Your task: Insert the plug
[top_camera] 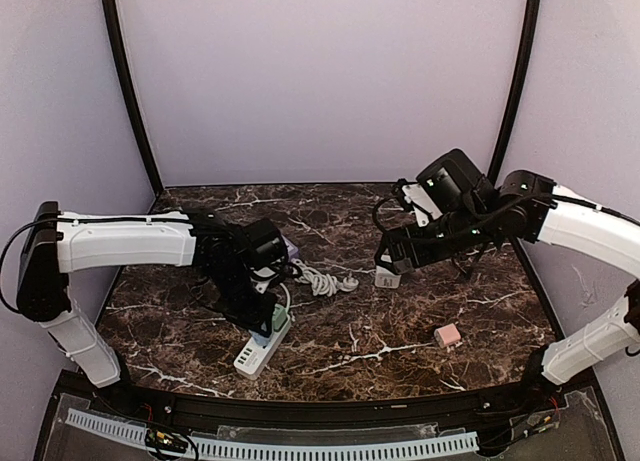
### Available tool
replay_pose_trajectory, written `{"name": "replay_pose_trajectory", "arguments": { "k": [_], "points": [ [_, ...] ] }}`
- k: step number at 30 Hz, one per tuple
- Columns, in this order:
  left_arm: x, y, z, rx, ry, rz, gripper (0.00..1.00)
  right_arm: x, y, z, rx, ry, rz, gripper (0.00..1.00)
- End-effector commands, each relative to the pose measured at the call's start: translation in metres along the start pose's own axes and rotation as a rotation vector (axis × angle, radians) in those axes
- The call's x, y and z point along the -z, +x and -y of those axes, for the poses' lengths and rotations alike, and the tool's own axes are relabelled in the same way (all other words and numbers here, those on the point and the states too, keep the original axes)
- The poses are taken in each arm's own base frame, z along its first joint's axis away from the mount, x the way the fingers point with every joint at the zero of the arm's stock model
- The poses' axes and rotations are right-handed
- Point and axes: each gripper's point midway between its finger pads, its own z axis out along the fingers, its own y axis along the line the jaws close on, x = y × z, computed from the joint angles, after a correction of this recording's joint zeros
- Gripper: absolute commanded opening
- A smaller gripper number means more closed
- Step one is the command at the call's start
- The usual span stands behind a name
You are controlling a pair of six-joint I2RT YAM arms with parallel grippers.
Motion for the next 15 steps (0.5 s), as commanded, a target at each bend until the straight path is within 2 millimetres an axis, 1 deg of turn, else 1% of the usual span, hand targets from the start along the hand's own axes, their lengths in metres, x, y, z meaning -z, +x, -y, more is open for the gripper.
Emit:
{"name": "replay_pose_trajectory", "arguments": {
  "k": [1,8,15],
  "points": [
    [0.0082,-0.0056,0.0035,-0.005,-0.008,0.013,0.01,0.0007,-0.0070,0.0029,0.039,0.014,0.004,0.99],
    [0.0019,-0.0055,0.0016,0.000,-0.020,0.000,0.01,-0.0020,0.0014,0.0076,0.048,0.024,-0.010,0.99],
    [0.0013,-0.0029,-0.0031,-0.017,-0.050,-0.018,0.01,-0.0054,0.0017,0.0096,0.055,0.034,-0.015,0.99]
  ]
}}
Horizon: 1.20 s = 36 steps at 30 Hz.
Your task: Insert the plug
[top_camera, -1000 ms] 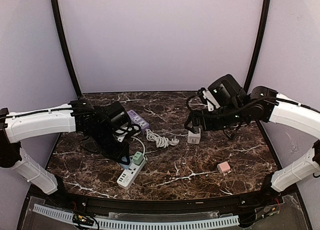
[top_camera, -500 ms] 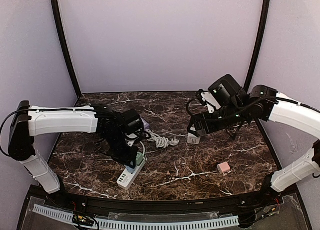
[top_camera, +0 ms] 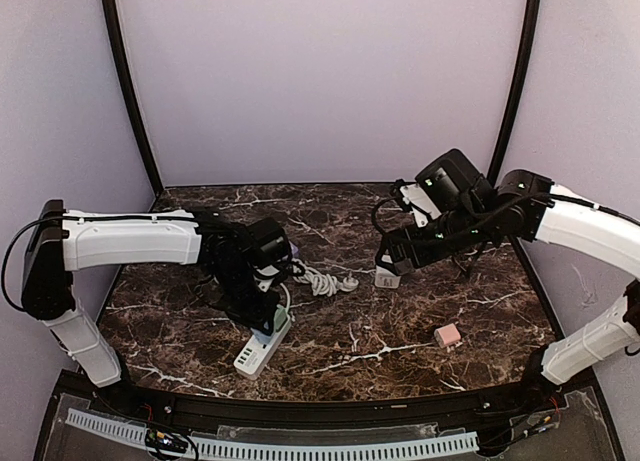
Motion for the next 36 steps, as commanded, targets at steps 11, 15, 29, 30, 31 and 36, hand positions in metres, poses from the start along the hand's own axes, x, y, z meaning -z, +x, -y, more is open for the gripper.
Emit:
{"name": "replay_pose_trajectory", "arguments": {
  "k": [11,15,29,30,31,36],
  "points": [
    [-0.001,0.001,-0.003,-0.023,-0.027,-0.013,0.01,-0.005,0.001,0.005,-0.006,0.021,-0.007,0.99],
    [-0.001,0.001,-0.004,-0.027,-0.029,-0.011,0.01,-0.005,0.001,0.004,-0.014,0.019,-0.008,0.99],
    [-0.008,0.005,-0.009,-0.043,-0.045,-0.021,0.01,-0.007,0.004,0.005,-0.038,0.017,-0.014,0.99],
    [-0.009,0.005,-0.009,-0.040,-0.043,-0.022,0.01,-0.007,0.004,0.005,-0.040,0.018,-0.015,0.99],
    [-0.011,0.006,-0.009,-0.037,-0.042,-0.023,0.01,-0.007,0.004,0.005,-0.041,0.016,-0.016,0.99],
    [-0.016,0.008,-0.011,-0.031,-0.041,-0.026,0.01,-0.006,0.004,0.004,-0.049,0.014,-0.013,0.99]
  ]
}}
